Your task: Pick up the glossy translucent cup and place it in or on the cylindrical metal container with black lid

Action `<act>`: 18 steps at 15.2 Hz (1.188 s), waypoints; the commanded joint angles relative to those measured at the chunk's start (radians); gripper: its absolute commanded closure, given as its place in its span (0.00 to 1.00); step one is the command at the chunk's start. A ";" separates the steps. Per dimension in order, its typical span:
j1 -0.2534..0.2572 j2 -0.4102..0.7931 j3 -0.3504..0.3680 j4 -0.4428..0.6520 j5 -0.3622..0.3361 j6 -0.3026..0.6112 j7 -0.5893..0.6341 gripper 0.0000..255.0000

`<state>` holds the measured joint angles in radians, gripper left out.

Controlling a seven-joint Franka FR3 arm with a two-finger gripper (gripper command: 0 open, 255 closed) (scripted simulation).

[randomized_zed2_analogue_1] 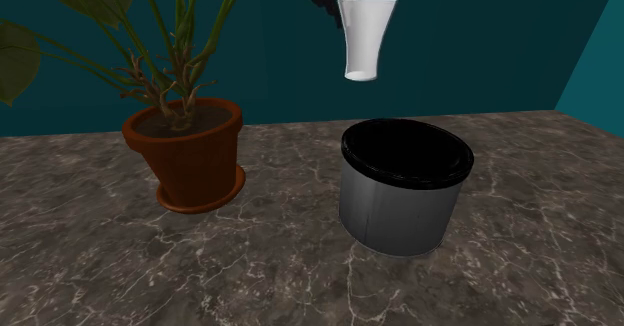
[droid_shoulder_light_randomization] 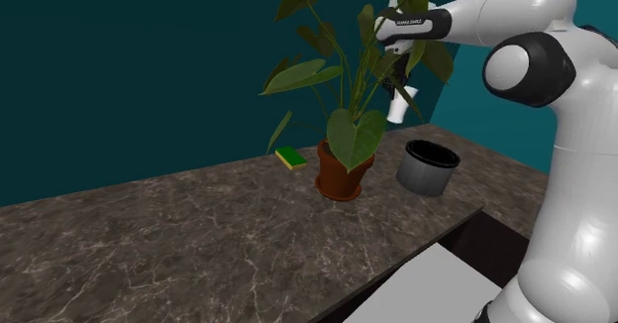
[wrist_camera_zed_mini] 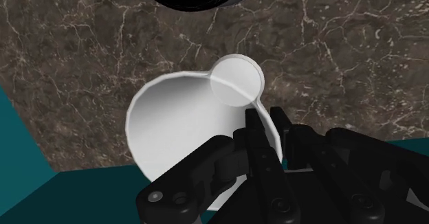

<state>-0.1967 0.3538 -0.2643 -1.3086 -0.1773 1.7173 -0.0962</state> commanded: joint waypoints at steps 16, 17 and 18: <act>-0.006 -0.471 -0.032 -0.440 -0.122 -0.002 -0.044 1.00; -0.009 -0.506 -0.034 -0.470 -0.132 -0.005 -0.049 1.00; -0.013 -0.541 -0.036 -0.498 -0.142 -0.009 -0.054 1.00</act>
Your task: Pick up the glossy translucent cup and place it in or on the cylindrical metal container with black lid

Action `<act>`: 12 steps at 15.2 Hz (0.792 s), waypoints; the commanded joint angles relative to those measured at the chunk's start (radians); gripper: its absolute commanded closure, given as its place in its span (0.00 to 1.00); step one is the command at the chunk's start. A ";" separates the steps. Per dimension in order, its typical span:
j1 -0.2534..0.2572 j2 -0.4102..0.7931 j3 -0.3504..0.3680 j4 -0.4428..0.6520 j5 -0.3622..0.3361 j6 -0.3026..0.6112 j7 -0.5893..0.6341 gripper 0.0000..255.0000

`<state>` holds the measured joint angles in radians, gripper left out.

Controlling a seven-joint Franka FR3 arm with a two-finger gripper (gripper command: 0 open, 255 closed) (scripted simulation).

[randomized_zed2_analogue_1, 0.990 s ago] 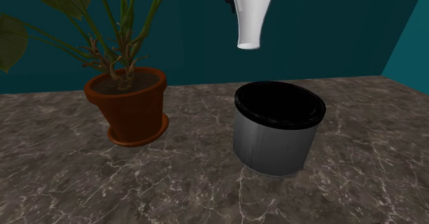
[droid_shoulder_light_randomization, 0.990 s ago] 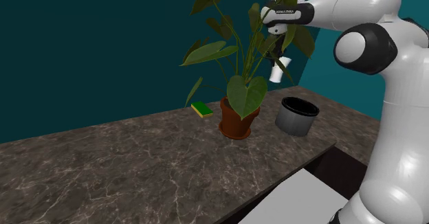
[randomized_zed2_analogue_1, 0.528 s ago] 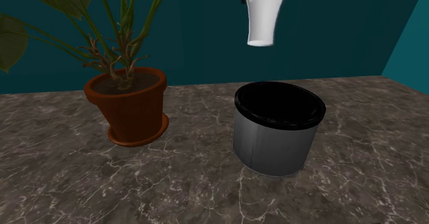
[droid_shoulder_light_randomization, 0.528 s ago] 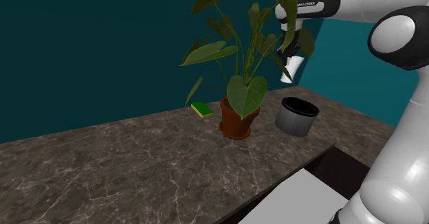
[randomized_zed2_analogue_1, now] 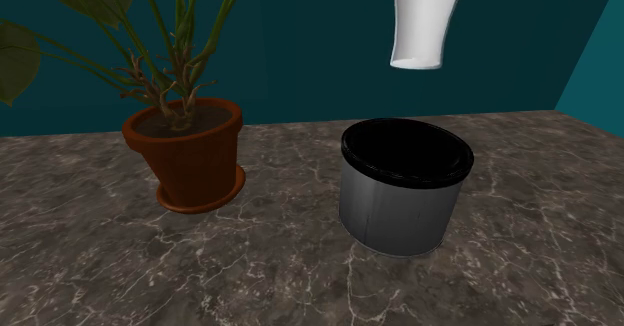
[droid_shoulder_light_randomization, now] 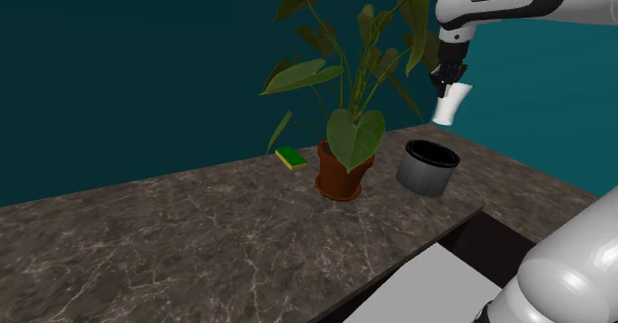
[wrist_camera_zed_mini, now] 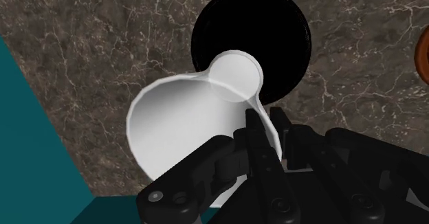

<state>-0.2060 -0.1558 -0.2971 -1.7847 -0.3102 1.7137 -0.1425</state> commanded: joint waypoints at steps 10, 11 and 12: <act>-0.010 -0.055 -0.009 -0.163 -0.024 0.109 0.022 1.00; -0.010 -0.055 -0.010 -0.177 -0.025 0.122 0.025 1.00; -0.011 -0.055 -0.011 -0.190 -0.027 0.135 0.029 1.00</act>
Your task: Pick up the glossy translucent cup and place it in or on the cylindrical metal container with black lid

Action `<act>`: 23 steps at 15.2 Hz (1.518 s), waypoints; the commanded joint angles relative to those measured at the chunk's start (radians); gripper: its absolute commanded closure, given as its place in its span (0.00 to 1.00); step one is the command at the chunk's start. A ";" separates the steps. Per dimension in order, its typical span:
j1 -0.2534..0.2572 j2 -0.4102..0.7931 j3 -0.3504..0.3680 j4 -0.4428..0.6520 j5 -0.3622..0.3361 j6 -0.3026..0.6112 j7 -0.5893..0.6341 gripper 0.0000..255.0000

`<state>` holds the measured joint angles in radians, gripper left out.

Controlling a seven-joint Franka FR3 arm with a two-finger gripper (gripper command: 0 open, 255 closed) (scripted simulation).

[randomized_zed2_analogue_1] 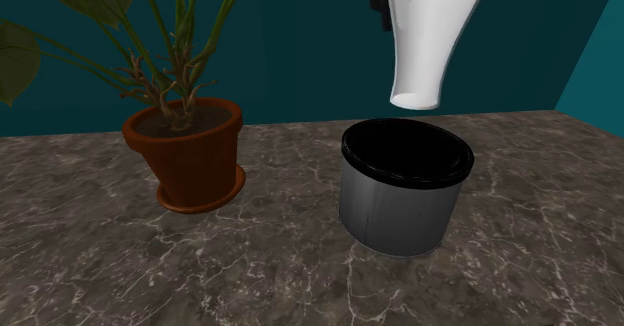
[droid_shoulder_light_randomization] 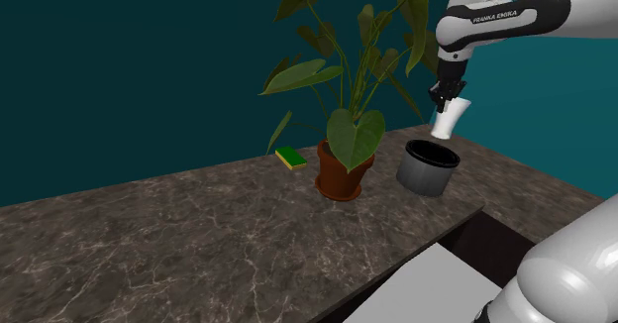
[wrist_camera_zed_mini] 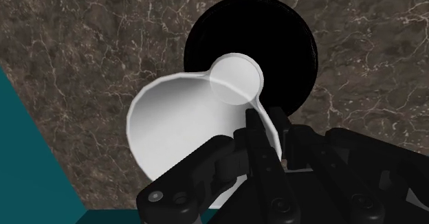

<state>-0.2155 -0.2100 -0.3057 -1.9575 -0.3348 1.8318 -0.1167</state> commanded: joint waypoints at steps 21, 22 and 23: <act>-0.007 0.010 -0.012 -0.140 -0.016 0.147 0.035 0.00; -0.007 0.010 -0.012 -0.140 -0.016 0.147 0.035 0.00; -0.007 0.010 -0.012 -0.140 -0.016 0.147 0.035 0.00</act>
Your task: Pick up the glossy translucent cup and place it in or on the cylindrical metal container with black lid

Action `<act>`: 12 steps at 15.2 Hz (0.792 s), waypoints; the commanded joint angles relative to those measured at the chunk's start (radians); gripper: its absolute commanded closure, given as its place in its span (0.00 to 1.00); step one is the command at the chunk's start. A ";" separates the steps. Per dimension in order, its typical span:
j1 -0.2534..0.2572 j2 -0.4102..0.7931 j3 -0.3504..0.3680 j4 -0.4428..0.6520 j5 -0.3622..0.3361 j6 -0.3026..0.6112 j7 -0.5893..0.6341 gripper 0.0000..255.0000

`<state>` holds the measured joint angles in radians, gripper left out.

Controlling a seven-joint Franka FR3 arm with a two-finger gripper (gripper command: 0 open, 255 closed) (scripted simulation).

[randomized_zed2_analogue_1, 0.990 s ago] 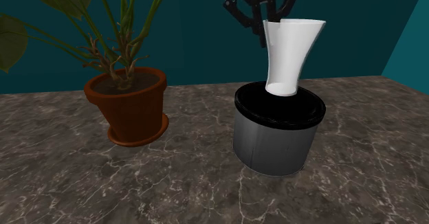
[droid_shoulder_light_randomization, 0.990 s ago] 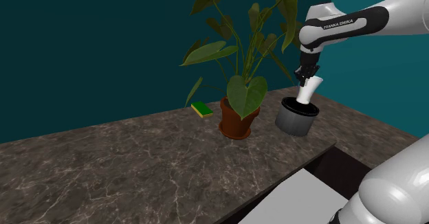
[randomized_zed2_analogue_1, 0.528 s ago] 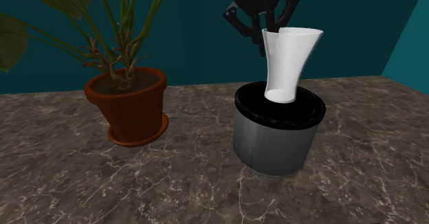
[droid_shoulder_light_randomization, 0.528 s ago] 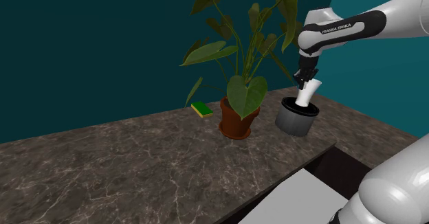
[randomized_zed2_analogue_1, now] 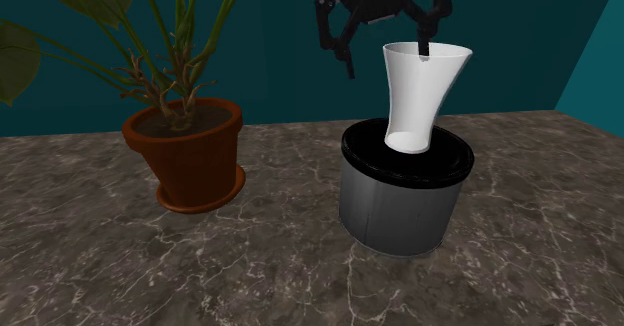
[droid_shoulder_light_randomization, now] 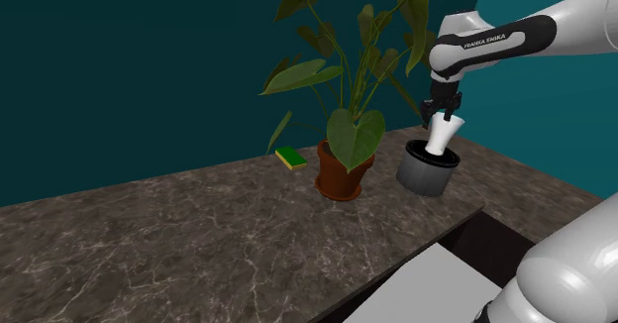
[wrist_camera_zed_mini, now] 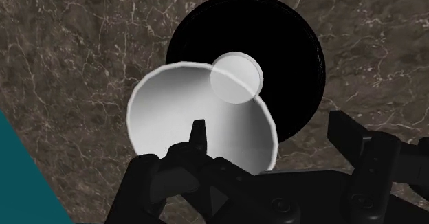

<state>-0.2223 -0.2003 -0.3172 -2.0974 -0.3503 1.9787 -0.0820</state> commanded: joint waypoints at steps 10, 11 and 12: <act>0.014 -0.024 0.026 0.097 0.010 -0.126 -0.003 0.00; 0.014 -0.024 0.026 0.097 0.010 -0.126 -0.003 0.00; 0.014 -0.024 0.026 0.097 0.010 -0.126 -0.003 0.00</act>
